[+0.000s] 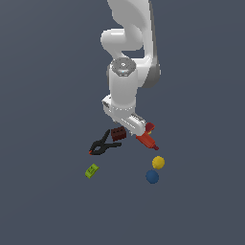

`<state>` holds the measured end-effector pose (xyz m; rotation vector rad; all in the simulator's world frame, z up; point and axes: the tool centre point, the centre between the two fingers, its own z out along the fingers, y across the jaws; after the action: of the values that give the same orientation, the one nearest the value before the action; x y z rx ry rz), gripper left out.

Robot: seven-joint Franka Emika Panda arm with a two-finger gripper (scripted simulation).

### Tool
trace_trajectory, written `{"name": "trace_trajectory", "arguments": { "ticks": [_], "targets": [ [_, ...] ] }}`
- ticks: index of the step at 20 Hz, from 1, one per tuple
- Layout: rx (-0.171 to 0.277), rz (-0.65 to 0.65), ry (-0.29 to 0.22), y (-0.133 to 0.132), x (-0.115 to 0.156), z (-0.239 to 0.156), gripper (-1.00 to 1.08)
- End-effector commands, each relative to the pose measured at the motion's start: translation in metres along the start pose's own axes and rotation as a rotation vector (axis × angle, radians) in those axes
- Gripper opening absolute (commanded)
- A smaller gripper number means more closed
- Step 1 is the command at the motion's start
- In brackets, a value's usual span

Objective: Pick up a designated object from a clutter of objects.

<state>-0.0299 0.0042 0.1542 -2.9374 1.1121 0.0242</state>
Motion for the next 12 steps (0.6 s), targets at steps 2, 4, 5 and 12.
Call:
{"name": "trace_trajectory", "arguments": {
  "ticks": [2,4,5,12],
  "targets": [
    [0.003,0.108,0.002,0.01,-0.003,0.018,1.0],
    [0.004,0.168,0.003,0.015,-0.004,0.028,1.0],
    [0.005,0.199,0.003,0.018,-0.005,0.032,1.0],
    [0.007,0.378,0.008,0.037,-0.012,0.059,1.0]
  ]
}}
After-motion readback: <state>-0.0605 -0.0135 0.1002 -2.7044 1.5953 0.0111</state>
